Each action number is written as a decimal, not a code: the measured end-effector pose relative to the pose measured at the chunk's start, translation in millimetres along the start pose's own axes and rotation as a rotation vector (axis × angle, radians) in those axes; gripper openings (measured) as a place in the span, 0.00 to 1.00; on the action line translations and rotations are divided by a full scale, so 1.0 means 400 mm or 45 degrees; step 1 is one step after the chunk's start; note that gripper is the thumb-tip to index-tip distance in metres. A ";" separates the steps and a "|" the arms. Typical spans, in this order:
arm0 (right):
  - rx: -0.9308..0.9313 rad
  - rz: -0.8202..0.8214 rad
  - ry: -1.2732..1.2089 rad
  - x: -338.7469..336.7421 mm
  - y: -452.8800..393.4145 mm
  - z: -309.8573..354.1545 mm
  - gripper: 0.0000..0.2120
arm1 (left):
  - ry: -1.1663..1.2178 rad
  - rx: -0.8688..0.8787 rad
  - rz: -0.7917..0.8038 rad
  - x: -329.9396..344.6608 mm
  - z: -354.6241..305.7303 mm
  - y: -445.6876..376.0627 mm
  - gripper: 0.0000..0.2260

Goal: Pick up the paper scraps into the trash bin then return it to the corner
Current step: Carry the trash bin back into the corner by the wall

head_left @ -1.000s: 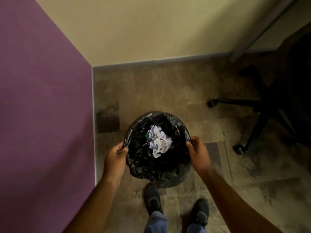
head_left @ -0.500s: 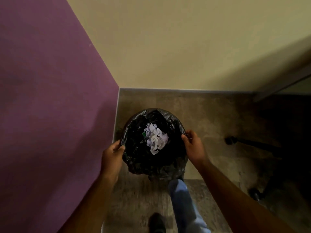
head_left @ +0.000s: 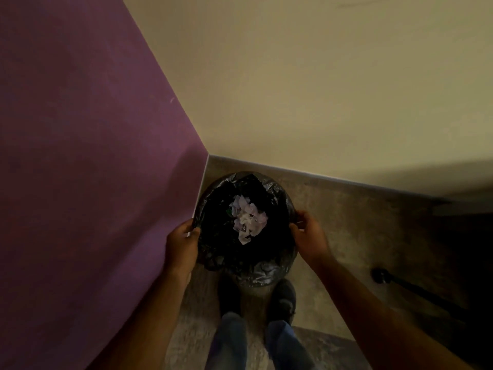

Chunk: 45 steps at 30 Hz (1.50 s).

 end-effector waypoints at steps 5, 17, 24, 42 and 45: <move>0.061 -0.013 0.005 0.026 -0.152 0.017 0.12 | -0.103 0.013 0.095 -0.003 -0.021 -0.169 0.16; 0.106 -0.027 0.154 0.170 -0.517 -0.025 0.11 | -0.194 -0.004 0.065 0.037 0.047 -0.582 0.09; 0.160 0.008 0.048 0.262 -0.654 -0.058 0.23 | -0.166 0.043 0.060 0.058 0.090 -0.751 0.15; 0.145 0.029 0.002 0.337 -0.768 -0.104 0.27 | -0.311 0.043 -0.045 0.079 0.204 -0.883 0.28; 0.114 0.039 0.035 0.343 -0.764 -0.104 0.27 | -0.351 0.062 -0.058 0.084 0.198 -0.863 0.30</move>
Point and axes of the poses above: each hand's wrist, its own y-axis away from the middle knuckle, its own x-axis out of the palm, z = x × y, the point moved 1 cm from there along -y, towards the middle knuckle, and after that the axes turned 9 degrees about z, right-handed, at the moved point
